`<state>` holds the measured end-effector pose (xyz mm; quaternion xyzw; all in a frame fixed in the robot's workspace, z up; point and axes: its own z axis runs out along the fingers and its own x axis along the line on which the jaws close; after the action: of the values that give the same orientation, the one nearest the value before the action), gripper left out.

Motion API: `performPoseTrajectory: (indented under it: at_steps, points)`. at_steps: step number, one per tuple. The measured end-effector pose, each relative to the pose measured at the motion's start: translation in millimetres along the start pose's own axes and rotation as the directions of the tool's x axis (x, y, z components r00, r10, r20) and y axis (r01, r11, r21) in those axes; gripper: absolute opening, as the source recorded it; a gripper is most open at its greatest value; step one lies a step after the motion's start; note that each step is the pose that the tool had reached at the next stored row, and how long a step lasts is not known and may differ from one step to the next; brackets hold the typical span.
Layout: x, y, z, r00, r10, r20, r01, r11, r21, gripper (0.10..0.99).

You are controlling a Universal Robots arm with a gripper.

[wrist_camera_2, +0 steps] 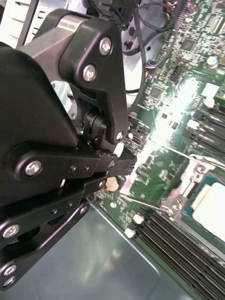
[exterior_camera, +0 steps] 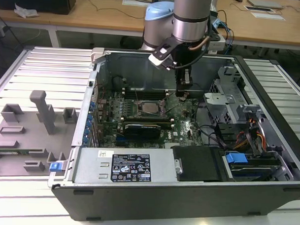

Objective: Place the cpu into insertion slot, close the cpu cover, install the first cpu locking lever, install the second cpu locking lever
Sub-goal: 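Close the cpu cover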

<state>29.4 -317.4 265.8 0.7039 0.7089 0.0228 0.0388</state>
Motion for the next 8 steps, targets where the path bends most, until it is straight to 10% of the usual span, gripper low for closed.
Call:
performPoseTrajectory:
  at_steps: [8]
  points:
    - [-0.1, 17.4, 2.2, 1.0, 0.0, 0.0002, 0.0, 1.0, 0.006, 0.106]
